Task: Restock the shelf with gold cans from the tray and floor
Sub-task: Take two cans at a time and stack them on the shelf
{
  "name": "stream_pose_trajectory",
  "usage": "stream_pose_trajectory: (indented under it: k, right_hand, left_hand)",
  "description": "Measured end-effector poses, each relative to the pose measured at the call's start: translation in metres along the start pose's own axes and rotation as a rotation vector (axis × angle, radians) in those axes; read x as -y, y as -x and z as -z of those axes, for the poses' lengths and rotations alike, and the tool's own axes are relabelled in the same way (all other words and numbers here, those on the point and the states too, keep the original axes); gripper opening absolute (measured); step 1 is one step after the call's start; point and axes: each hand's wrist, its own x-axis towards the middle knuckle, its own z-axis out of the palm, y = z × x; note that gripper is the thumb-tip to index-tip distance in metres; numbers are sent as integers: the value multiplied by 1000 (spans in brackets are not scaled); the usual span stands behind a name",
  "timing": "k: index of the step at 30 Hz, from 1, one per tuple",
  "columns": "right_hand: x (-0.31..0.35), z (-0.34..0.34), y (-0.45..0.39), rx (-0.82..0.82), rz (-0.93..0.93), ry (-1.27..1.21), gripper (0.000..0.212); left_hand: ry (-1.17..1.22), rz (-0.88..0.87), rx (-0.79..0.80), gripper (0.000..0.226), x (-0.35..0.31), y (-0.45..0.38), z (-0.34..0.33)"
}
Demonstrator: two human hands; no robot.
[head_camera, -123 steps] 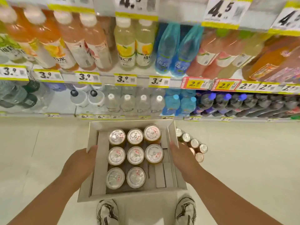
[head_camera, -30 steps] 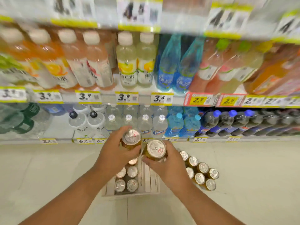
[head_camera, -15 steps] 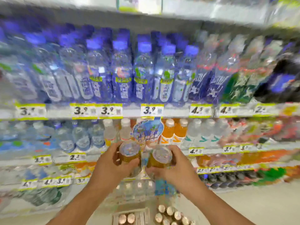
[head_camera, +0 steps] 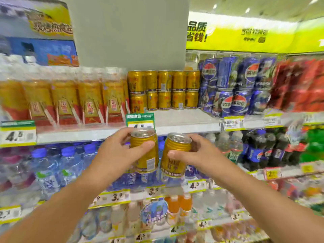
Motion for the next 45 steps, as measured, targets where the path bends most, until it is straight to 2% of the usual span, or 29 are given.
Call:
stream_pose_trajectory:
  k: [3, 7, 9, 10, 12, 14, 15, 17, 20, 22, 25, 27, 33, 38, 45]
  right_hand:
    - [28, 26, -21, 8, 43, 13, 62]
    - [49, 65, -58, 60, 106, 11, 34]
    - [57, 81, -80, 87, 123, 47, 34]
    - [60, 87, -91, 105, 127, 59, 35]
    - [64, 96, -111, 109, 128, 70, 38]
    - [67, 102, -134, 101, 131, 79, 48]
    - [67, 104, -144, 105, 134, 81, 54]
    - [67, 107, -163, 110, 130, 80, 62]
    - [64, 107, -186, 81, 111, 85, 60]
    - [58, 104, -199, 67, 87, 103, 67]
    - [46, 98, -217, 51, 52, 132, 82]
    - [40, 96, -224, 61, 46, 160, 75]
    - [28, 89, -238, 79, 19, 183, 73]
    - [21, 80, -245, 117, 32, 194, 54]
    - [12, 75, -253, 138, 37, 160, 46]
  left_hand:
    - [-67, -35, -21, 48, -35, -28, -7]
    - [-51, -16, -57, 65, -68, -63, -27]
    - [-70, -17, -106, 71, -81, -84, -36]
    - [-90, -22, -132, 69, -87, -95, -41]
    - [-141, -27, -164, 52, -95, -116, -51]
    - [-186, -19, -195, 34, -99, -135, -57]
    - [-204, -16, -200, 31, -99, -145, -59]
    - [-237, 4, -211, 40, -99, -163, -63]
    - [-346, 47, -246, 59, -93, -187, -65]
    - [-393, 75, -269, 67, -87, -199, -67]
    - [-390, 127, -276, 63, -76, -212, -68]
    - [-435, 160, -281, 60, -68, -217, -67]
    - [-512, 214, -298, 46, -48, -226, -67]
    - [-557, 214, -298, 53, -41, -227, -72]
    - [-618, 216, -309, 61, -32, -231, -71]
